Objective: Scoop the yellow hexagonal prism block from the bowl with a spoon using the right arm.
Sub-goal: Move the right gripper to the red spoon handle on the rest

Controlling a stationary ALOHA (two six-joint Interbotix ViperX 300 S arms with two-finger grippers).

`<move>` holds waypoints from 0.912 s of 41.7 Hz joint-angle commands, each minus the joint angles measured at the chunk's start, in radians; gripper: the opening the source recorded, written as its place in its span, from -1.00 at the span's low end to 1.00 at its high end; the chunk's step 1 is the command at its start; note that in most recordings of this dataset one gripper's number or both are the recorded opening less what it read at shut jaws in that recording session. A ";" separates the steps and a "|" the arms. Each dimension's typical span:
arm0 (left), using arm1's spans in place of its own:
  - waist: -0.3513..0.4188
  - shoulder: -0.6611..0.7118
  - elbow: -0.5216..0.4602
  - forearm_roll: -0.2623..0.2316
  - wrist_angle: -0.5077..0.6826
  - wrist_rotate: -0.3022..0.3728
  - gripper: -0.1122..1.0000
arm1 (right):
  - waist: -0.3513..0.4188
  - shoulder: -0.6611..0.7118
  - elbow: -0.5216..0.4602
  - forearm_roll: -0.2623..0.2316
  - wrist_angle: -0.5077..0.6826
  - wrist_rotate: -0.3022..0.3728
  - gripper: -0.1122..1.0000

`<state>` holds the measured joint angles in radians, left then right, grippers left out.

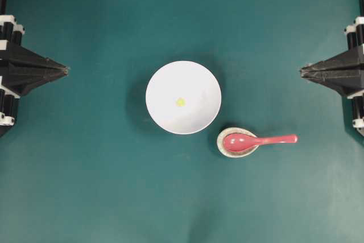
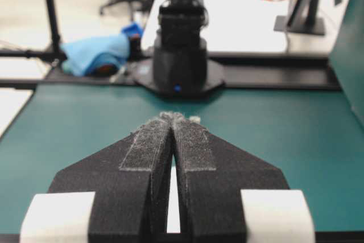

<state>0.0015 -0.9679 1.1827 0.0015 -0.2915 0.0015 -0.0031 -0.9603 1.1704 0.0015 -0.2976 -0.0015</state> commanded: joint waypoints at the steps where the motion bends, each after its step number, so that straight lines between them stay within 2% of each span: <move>1: 0.003 0.014 -0.020 0.015 0.052 0.006 -0.80 | -0.002 0.006 -0.009 0.003 0.000 0.006 -0.80; 2: 0.003 0.011 -0.025 0.017 0.083 0.006 -0.80 | -0.002 0.017 -0.011 0.011 0.014 0.006 -0.80; 9: 0.003 0.011 -0.032 0.017 0.087 0.005 -0.79 | -0.002 0.052 -0.014 0.011 0.029 0.008 -0.78; 11: 0.003 0.011 -0.032 0.017 0.086 0.006 -0.79 | -0.002 0.061 -0.014 0.011 0.029 0.009 -0.69; 13: 0.002 0.011 -0.032 0.015 0.086 0.006 -0.79 | -0.002 0.072 -0.014 0.011 0.029 0.014 -0.54; 19: 0.003 0.011 -0.034 0.018 0.087 0.008 -0.79 | 0.003 0.106 -0.011 0.015 0.029 0.040 0.11; 22: 0.008 0.011 -0.034 0.018 0.086 0.008 -0.79 | 0.008 0.124 -0.008 0.015 0.029 0.060 0.30; 32: 0.032 0.008 -0.034 0.018 0.094 0.006 -0.79 | 0.064 0.218 0.003 0.017 0.012 0.132 0.27; 38: 0.032 0.005 -0.035 0.018 0.104 0.008 -0.79 | 0.101 0.322 0.018 0.037 -0.071 0.137 0.27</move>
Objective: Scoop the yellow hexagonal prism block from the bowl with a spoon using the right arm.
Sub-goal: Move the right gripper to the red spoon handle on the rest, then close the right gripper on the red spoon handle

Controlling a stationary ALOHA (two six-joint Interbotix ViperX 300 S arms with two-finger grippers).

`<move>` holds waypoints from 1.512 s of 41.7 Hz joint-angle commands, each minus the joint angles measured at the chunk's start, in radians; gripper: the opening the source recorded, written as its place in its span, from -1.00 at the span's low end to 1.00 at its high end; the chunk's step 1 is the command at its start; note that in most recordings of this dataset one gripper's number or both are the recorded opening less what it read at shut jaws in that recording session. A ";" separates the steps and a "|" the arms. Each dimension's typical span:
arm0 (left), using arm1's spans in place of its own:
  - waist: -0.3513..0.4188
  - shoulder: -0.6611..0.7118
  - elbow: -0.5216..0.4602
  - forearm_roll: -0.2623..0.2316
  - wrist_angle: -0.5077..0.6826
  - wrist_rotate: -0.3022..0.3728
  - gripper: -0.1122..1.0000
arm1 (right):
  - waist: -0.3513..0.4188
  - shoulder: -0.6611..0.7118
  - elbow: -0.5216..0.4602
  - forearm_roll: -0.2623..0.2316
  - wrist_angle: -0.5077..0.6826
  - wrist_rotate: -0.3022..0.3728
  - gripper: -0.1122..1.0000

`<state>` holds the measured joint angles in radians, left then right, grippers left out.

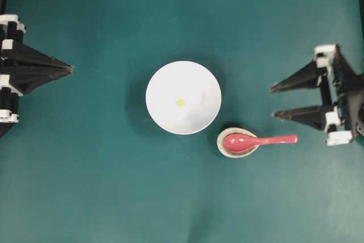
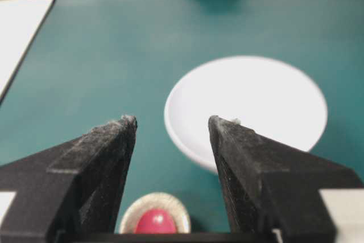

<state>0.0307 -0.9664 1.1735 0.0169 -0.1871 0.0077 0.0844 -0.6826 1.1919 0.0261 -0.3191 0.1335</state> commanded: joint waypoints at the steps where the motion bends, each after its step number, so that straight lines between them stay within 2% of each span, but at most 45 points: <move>1: 0.003 0.003 -0.026 0.003 0.005 0.002 -0.79 | 0.017 0.061 0.000 0.015 -0.066 0.002 0.27; 8: 0.003 -0.006 -0.026 0.005 0.023 0.002 -0.79 | 0.052 0.202 0.043 0.049 -0.236 0.002 0.27; 13: 0.003 -0.015 -0.028 0.003 0.049 -0.002 -0.79 | 0.103 0.307 0.083 0.092 -0.391 0.002 0.27; 28: 0.003 -0.015 -0.026 0.003 0.067 -0.002 -0.79 | 0.295 0.611 0.143 0.313 -0.749 0.000 0.26; 33: 0.005 -0.009 -0.026 0.003 0.067 -0.002 -0.79 | 0.354 0.701 0.149 0.387 -0.825 0.000 0.26; 38: 0.006 -0.005 -0.025 0.003 0.066 -0.002 -0.79 | 0.396 0.782 0.150 0.431 -0.881 0.000 0.26; 47: 0.014 0.002 -0.021 0.003 0.066 -0.002 -0.79 | 0.430 0.850 0.150 0.456 -0.917 0.000 0.26; 63: 0.017 0.012 -0.021 0.003 0.066 -0.002 -0.79 | 0.431 0.850 0.164 0.453 -0.873 0.000 0.26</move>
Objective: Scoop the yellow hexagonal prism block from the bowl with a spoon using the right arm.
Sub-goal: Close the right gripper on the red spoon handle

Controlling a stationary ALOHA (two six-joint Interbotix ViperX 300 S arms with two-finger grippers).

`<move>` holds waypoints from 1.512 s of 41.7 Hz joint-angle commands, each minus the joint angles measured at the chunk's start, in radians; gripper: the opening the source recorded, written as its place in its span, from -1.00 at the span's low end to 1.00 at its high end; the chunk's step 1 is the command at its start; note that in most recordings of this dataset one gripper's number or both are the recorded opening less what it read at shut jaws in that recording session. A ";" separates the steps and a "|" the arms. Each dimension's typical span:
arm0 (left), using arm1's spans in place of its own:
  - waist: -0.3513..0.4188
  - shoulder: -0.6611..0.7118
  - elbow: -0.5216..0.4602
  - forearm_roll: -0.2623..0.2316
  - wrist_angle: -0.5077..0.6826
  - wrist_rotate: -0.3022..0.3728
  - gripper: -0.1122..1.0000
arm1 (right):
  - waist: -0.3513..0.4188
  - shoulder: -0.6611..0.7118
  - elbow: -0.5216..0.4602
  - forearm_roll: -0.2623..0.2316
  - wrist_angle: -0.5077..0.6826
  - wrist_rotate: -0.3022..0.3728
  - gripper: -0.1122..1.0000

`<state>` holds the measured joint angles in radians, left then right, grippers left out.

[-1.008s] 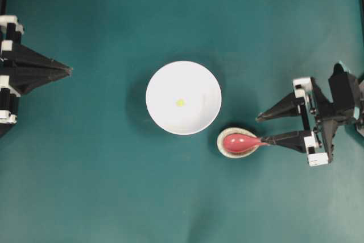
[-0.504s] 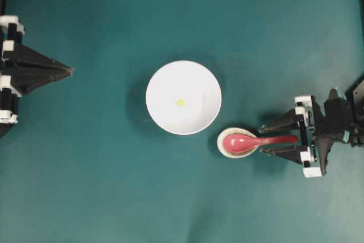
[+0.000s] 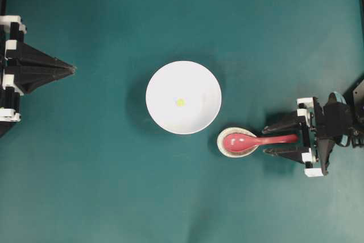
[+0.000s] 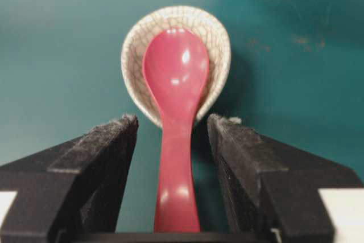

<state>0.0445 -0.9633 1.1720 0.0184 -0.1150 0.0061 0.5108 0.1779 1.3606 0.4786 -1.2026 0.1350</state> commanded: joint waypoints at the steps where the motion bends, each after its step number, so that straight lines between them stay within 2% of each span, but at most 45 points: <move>1: 0.003 0.011 -0.018 0.002 -0.006 0.000 -0.79 | 0.005 -0.011 -0.006 0.000 0.017 -0.002 0.25; 14: 0.003 0.011 -0.018 0.002 -0.006 0.000 -0.79 | 0.006 -0.011 -0.009 0.002 0.032 -0.012 0.16; 34: 0.003 0.011 -0.018 0.003 -0.006 0.000 -0.79 | 0.006 -0.020 -0.014 0.000 0.023 -0.028 0.14; 46: 0.003 0.011 -0.018 0.002 -0.006 0.000 -0.79 | 0.006 -0.020 -0.015 0.002 0.020 -0.028 -0.02; 63: 0.003 0.011 -0.018 0.002 -0.006 0.000 -0.79 | 0.006 -0.028 -0.015 0.003 0.017 -0.028 -0.03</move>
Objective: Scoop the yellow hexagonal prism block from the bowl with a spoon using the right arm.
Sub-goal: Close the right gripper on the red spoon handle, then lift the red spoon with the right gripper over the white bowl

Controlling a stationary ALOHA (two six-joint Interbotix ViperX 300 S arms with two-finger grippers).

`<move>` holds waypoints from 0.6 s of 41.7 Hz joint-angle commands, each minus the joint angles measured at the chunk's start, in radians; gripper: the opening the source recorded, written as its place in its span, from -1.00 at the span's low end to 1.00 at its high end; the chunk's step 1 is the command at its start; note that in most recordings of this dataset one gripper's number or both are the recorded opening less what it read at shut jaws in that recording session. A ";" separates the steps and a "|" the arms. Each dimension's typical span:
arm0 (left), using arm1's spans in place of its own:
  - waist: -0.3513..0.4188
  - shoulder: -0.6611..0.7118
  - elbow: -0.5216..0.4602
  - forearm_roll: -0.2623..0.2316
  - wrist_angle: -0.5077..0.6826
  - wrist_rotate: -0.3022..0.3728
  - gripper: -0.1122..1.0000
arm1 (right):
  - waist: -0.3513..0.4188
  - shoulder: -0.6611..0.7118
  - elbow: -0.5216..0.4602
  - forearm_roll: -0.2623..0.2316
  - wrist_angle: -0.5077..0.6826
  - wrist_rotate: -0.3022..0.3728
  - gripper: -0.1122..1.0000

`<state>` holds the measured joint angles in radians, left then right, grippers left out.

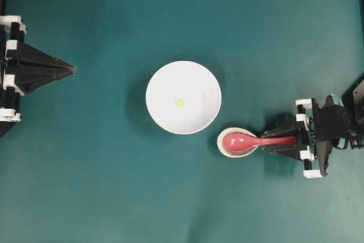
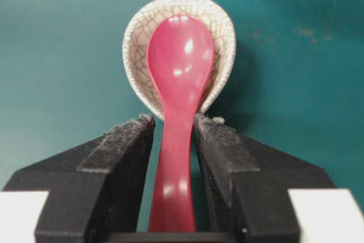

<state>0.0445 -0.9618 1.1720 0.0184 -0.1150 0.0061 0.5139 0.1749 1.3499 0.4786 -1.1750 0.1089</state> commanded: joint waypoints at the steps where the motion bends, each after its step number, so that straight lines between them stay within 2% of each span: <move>1: 0.003 0.009 -0.018 0.002 -0.006 0.000 -0.79 | 0.003 -0.025 -0.005 0.005 -0.011 -0.002 -0.04; 21: 0.003 0.009 -0.018 0.002 -0.009 0.000 -0.79 | -0.002 -0.025 -0.006 0.015 -0.006 -0.002 -0.15; 25: 0.003 0.009 -0.018 0.002 -0.009 0.000 -0.79 | -0.003 -0.025 -0.006 0.015 -0.006 -0.002 -0.23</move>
<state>0.0460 -0.9618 1.1720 0.0184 -0.1150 0.0077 0.5123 0.1733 1.3484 0.4909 -1.1750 0.1089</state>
